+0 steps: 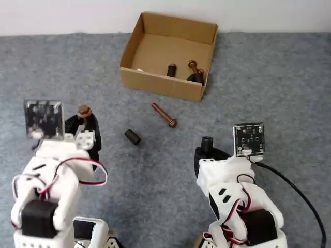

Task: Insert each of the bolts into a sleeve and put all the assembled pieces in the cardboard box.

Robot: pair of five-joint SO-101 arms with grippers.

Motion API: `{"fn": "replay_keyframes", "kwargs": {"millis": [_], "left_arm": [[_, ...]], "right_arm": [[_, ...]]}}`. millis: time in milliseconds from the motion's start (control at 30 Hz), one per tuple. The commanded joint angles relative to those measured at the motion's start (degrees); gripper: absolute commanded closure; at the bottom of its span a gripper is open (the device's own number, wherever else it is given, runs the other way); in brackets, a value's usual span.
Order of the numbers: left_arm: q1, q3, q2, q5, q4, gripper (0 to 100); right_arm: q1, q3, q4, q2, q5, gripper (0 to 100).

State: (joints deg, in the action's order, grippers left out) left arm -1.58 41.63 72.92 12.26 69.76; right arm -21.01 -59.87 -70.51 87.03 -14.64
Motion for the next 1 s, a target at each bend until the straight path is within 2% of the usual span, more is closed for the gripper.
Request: {"fn": "replay_keyframes", "kwargs": {"millis": [0, 167, 300, 667, 967], "left_arm": [[-0.4, 1.4, 4.6, 1.0, -3.0, 99], [-0.4, 2.2, 8.2, 1.8, -3.1, 99], [-0.5, 2.1, 11.8, 7.4, -3.7, 99], [-4.1, 2.3, 17.1, 23.7, -10.2, 99], [-6.1, 2.1, 17.1, 29.2, -10.6, 99]], "right_arm": [[-5.3, 0.3, 2.9, 0.1, 0.7, 99.0], [-14.1, -1.4, 3.0, 0.2, 0.7, 99.0], [-17.5, -4.1, 6.0, 0.5, 1.0, 99.0], [-25.3, -8.4, 18.2, 0.5, 15.6, 99.0], [-30.4, -8.9, 24.7, 0.5, 24.7, 99.0]]}}
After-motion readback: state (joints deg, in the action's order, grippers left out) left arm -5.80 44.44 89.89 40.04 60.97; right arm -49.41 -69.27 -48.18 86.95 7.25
